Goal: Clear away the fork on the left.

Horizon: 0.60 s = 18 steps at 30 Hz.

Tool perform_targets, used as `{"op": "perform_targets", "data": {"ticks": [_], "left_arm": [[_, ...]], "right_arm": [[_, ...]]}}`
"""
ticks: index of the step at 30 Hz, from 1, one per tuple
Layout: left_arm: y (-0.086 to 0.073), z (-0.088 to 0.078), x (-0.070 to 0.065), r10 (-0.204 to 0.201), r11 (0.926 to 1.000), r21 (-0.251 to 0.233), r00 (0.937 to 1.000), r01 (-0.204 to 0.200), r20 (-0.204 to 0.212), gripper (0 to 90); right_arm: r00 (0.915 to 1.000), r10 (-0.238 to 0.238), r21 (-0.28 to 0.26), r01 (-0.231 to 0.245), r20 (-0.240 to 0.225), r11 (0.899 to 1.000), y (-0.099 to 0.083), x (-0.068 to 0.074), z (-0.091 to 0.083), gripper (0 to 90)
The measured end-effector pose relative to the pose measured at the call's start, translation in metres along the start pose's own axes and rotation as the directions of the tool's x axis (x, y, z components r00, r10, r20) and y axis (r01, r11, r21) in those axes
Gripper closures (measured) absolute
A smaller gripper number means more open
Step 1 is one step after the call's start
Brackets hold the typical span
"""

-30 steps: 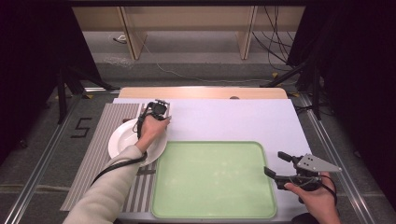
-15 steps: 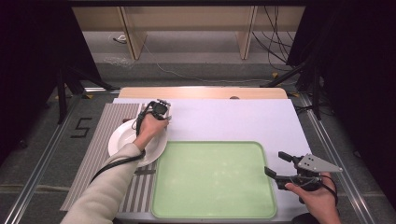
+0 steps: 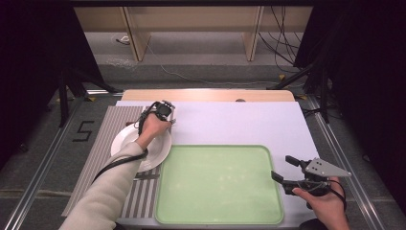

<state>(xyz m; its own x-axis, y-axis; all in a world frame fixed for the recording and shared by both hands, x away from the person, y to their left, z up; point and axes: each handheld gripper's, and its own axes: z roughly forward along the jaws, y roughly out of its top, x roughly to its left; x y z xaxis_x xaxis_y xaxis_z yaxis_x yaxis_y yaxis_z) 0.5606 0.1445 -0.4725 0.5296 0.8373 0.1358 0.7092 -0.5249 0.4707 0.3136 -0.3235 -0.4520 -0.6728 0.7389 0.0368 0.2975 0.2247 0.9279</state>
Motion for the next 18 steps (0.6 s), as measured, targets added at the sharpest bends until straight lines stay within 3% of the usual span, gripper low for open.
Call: {"op": "perform_targets", "data": {"ticks": [5, 7, 10, 18], "left_arm": [[0.0010, 0.0005, 0.0043, 0.014, 0.9998, 0.012, 0.9999, -0.014, 0.000, 89.6], [0.0019, 0.0007, 0.0059, 0.045, 0.9987, 0.022, 0.9988, -0.045, -0.017, 89.5], [0.0027, 0.0009, 0.0067, 0.058, 0.9979, 0.029, 0.9981, -0.057, -0.020, 89.5], [0.0048, 0.0029, 0.0108, 0.068, 0.9973, 0.029, 0.9975, -0.068, -0.020, 89.5]], "right_arm": [[1.0000, -0.001, 0.001, 0.001, 0.001, 1.000, -0.0001, -0.0001, 0.0000, 19.4], [1.0000, 0.000, 0.001, 0.000, 0.001, 1.000, -0.0001, -0.0002, 0.0001, 19.4], [1.0000, 0.000, 0.000, 0.000, 0.000, 1.000, 0.0000, 0.0000, 0.0001, 19.4], [1.0000, 0.000, 0.001, 0.000, -0.001, 1.000, -0.0001, -0.0001, 0.0001, 19.4]]}}
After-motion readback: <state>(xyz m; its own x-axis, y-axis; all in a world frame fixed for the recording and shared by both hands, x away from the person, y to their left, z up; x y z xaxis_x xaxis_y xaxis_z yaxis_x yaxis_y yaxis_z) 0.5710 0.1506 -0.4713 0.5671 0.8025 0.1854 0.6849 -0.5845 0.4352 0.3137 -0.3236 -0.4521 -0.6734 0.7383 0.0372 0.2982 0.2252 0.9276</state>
